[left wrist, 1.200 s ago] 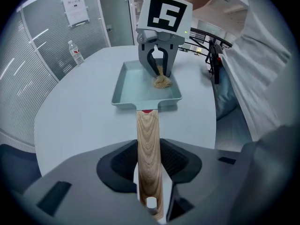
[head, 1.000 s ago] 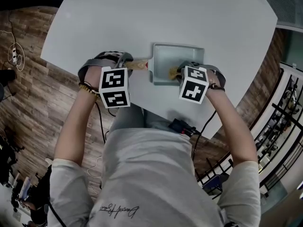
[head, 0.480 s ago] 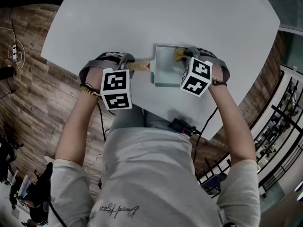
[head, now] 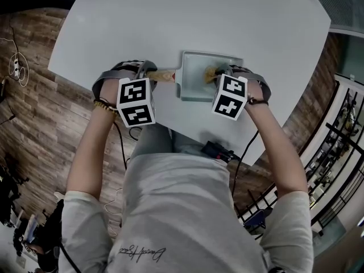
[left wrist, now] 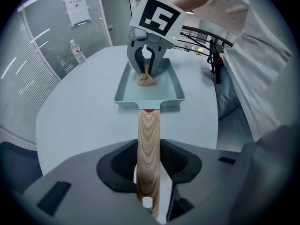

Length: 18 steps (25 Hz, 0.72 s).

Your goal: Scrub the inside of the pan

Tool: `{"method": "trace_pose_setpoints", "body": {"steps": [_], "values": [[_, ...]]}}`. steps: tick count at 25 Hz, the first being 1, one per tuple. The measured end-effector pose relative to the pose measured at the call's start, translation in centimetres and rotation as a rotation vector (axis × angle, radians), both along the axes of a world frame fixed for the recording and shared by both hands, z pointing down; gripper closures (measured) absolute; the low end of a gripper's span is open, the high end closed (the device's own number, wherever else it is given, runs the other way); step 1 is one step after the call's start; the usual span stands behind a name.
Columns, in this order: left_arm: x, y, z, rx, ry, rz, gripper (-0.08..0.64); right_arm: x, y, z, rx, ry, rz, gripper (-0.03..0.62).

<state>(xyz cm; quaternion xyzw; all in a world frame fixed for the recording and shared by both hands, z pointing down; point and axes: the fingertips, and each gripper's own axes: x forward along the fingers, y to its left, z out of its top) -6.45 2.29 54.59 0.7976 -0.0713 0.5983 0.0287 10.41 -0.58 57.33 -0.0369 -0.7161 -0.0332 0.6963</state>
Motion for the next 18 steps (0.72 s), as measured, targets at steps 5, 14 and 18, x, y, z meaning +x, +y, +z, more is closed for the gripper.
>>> {"method": "trace_pose_setpoints", "body": {"steps": [5,14,18], "values": [[0.2,-0.3,0.1,0.001,-0.005,0.004,0.410,0.9,2.9,-0.1,-0.097,0.013,0.012,0.523],[0.3,-0.3,0.0,0.003,-0.013,0.011,0.410,1.5,5.6,-0.4,-0.212,0.036,0.046,0.525],[0.4,-0.2,-0.1,0.002,-0.018,0.034,0.410,1.6,5.6,-0.4,-0.218,0.026,0.049,0.525]]}}
